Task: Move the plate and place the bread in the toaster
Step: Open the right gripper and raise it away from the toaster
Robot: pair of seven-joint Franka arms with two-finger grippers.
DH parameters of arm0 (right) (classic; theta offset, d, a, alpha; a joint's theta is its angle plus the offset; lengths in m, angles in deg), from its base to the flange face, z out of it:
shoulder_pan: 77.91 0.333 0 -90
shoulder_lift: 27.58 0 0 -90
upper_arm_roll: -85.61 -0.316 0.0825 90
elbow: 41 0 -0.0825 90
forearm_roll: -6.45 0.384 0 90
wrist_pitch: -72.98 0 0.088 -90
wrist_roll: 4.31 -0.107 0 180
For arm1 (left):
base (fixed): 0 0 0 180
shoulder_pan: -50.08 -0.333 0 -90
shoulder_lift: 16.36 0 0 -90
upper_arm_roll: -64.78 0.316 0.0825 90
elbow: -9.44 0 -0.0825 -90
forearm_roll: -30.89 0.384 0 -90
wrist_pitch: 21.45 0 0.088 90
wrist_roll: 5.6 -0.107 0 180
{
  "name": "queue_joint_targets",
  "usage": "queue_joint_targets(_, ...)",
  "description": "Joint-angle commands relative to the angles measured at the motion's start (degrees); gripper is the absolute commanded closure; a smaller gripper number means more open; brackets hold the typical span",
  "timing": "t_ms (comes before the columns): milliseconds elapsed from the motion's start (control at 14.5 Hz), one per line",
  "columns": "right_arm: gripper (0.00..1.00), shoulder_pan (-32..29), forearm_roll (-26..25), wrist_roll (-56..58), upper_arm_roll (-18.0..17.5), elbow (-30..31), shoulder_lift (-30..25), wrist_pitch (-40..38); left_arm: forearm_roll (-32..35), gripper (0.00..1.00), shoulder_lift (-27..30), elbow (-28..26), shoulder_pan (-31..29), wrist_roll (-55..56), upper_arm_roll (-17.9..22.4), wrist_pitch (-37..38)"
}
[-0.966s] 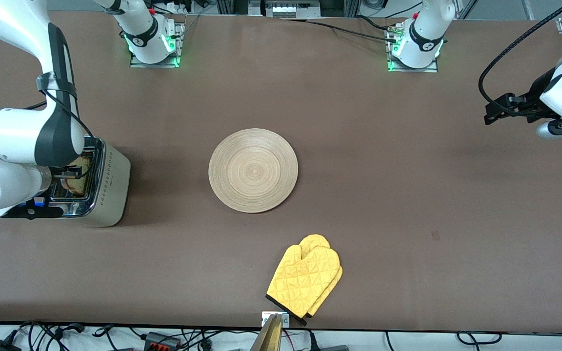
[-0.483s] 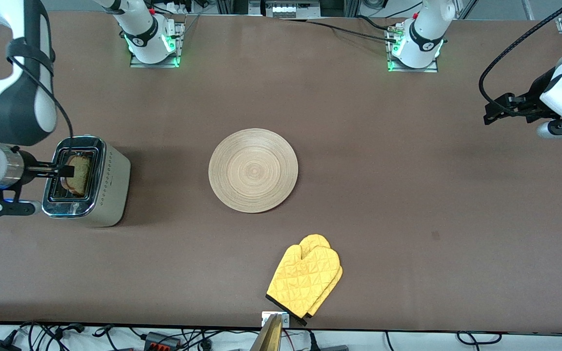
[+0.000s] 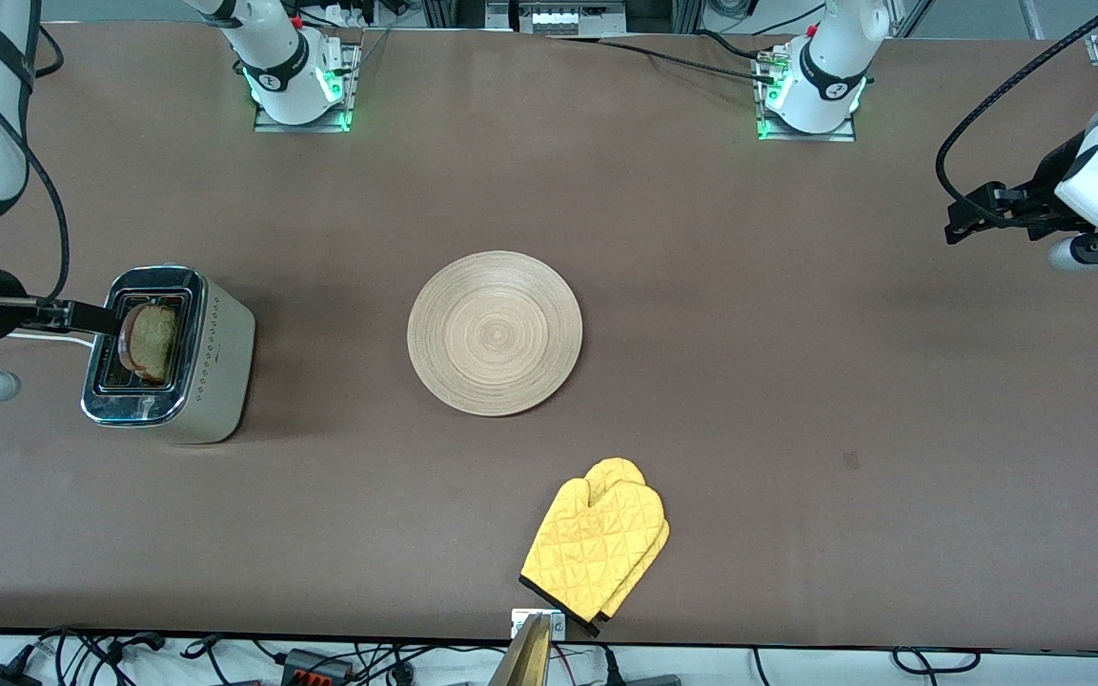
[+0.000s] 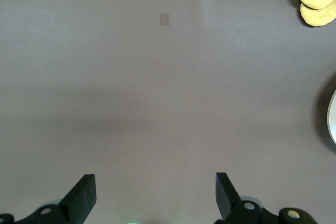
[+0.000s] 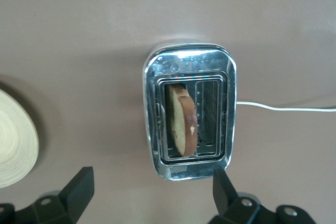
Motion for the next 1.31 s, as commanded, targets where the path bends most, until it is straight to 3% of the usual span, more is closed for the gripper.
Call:
queue_joint_targets(0,0.00,0.3,0.9,0.3,-0.3,0.1,-0.4,1.1,-1.1,0.00,0.4,-0.3,-0.1,0.4,0.1,-0.2)
queue_joint_targets(276,0.00,-1.5,1.2,-0.7,-1.3,1.0,-2.7,4.7,-1.2,0.00,0.4,-0.3,-0.1,0.4,0.1,-0.1)
queue_joint_targets(414,0.00,-8.7,0.8,-0.5,-8.4,5.5,-6.1,8.8,-1.3,0.00,0.4,-0.3,-0.1,0.4,0.1,-0.1)
queue_joint_targets(483,0.00,-9.9,0.5,0.2,-9.9,7.9,-7.7,10.6,-1.5,0.00,0.4,-0.3,-0.1,0.4,0.3,-0.1)
queue_joint_targets(897,0.00,-9.8,-1.4,1.6,-9.9,13.4,-12.5,9.3,-1.4,0.00,0.4,-0.3,-0.1,0.2,0.3,-0.1)
queue_joint_targets(1241,0.00,-9.8,-1.6,2.0,-10.1,23.8,-19.0,11.2,-1.4,0.00,0.3,-0.3,-0.1,0.4,0.4,-0.3)
